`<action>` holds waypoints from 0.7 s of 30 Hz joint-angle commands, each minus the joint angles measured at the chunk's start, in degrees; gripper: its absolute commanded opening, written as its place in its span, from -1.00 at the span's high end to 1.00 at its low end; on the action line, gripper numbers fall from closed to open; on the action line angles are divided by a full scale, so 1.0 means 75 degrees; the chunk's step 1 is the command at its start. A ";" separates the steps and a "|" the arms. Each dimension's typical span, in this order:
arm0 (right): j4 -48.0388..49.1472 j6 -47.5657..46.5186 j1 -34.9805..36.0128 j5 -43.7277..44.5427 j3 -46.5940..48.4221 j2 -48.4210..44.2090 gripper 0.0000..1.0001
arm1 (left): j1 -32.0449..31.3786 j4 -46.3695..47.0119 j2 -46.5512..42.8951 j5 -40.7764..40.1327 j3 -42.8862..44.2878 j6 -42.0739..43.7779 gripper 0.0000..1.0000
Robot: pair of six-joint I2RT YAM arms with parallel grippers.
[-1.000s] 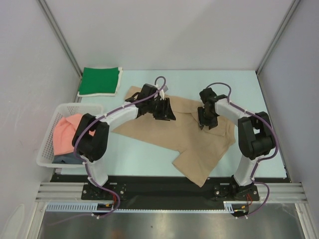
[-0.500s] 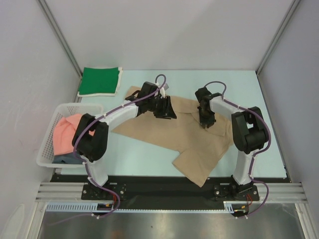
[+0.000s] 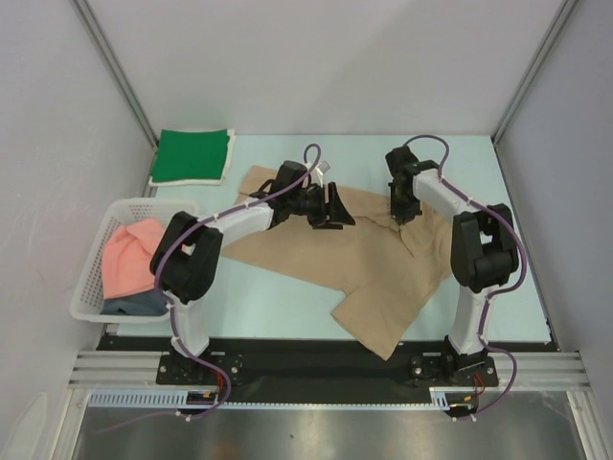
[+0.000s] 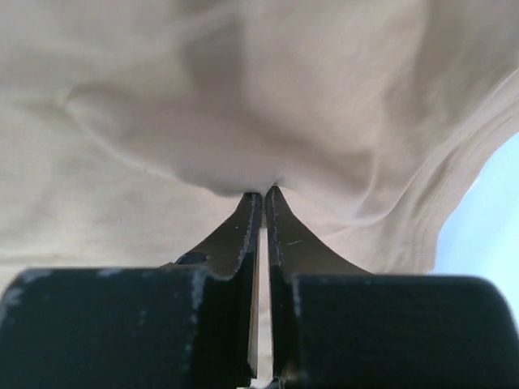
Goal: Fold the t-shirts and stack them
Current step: Fold the tshirt
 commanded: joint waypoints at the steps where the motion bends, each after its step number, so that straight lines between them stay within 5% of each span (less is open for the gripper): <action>1: 0.0211 -0.0147 -0.0332 0.0154 0.0611 0.0398 0.82 | -0.0167 0.0831 0.0254 0.0395 0.0271 -0.0683 -0.23; 11: -0.0888 0.0040 -0.0953 -0.0092 0.2336 0.1044 -0.07 | -0.0612 0.2801 0.1168 0.0278 0.0468 -0.2430 -0.22; 16: -0.0424 0.0602 -0.1339 -0.1061 0.0687 -0.0828 -0.42 | -0.0999 0.3032 0.1578 -0.0378 0.0986 -0.2242 -0.25; 21: 0.0550 0.1341 -0.2113 -0.2950 -0.1423 -0.2293 -0.43 | -0.1199 0.3877 0.2176 -0.1081 0.1302 -0.2874 -0.08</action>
